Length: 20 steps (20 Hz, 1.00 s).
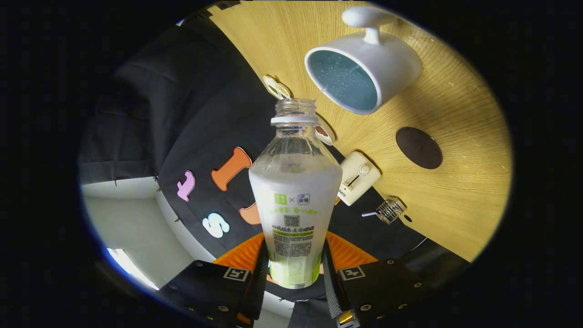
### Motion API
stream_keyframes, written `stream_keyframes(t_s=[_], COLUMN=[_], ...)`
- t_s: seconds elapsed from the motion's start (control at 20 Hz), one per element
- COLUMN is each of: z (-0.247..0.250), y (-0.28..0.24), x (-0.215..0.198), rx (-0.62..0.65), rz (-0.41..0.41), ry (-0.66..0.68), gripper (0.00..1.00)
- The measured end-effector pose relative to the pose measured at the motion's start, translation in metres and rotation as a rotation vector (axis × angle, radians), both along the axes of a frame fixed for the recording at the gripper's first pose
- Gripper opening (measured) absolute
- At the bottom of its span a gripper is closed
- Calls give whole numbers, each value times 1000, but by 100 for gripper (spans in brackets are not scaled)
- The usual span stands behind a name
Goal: Take the bottle from table, then pour the juice into the cup, finally place the bottle on the coaster
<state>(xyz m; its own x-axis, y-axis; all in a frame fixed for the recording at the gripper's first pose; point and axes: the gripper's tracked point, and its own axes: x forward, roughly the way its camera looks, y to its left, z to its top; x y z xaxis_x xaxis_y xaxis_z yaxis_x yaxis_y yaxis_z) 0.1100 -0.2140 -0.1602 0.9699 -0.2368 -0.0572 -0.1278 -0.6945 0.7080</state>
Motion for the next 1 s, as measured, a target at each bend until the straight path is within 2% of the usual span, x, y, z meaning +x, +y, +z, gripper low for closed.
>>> stream_keyframes(t_s=[0.2, 0.3, 0.45, 0.6, 0.7, 1.0], z=[-1, -17, -34, -60, -61, -74], y=[4, 12, 28, 40, 39, 49], x=[5, 6, 13, 19, 14, 15], rx=[-29, -30, -95, -260, -406, -852], rz=[13, 20, 67, 137, 151, 268], ry=[0, 17, 67, 191, 216, 311], gripper=[57, 56, 57, 57, 58, 58])
